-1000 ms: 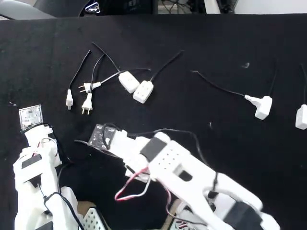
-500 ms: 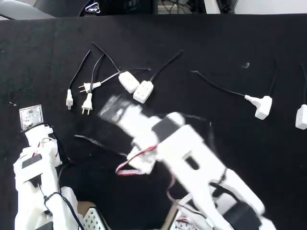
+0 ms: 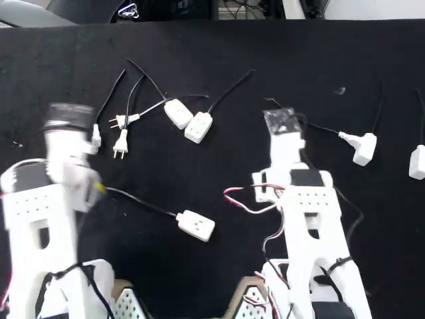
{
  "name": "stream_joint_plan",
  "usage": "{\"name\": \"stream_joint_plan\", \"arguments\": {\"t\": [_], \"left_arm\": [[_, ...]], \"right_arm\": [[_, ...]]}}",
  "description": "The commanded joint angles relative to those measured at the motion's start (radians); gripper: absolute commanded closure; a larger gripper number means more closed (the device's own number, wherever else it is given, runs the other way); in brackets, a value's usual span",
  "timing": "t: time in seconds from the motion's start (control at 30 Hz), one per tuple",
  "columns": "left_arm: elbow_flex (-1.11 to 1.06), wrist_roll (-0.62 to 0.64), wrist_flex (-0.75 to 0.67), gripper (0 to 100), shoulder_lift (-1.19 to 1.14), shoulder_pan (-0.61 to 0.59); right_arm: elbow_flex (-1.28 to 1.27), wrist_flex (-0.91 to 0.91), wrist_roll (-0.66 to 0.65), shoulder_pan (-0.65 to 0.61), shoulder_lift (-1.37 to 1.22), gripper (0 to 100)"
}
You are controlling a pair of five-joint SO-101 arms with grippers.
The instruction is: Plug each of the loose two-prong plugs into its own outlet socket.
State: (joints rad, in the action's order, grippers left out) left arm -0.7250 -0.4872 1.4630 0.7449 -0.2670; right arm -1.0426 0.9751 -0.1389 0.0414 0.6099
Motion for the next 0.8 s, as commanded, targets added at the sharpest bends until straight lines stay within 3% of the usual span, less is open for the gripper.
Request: {"name": "stream_joint_plan", "arguments": {"t": [0.0,0.1,0.23,0.37,0.5,0.77], "left_arm": [[-0.004,-0.137,0.058,82,0.0,0.306],[-0.137,-0.137,-0.095,82,0.0,0.438],[-0.278,-0.132,-0.315,82,-0.002,0.51],[-0.328,-0.066,-0.436,81,-0.002,0.564],[-0.331,-0.009,-0.451,74,-0.038,0.595],[-0.288,-0.006,-0.466,75,-0.279,0.806]], "right_arm": [[-0.002,-0.031,0.028,0.1,0.012,70.9],[-0.005,-0.034,0.029,0.144,0.012,70.9],[-0.012,-0.034,0.029,0.152,0.01,70.9],[-0.012,-0.04,0.029,0.15,0.01,70.9],[-0.025,-0.064,0.029,0.152,0.01,70.9],[-0.025,-0.063,0.031,0.152,0.01,70.9]]}}
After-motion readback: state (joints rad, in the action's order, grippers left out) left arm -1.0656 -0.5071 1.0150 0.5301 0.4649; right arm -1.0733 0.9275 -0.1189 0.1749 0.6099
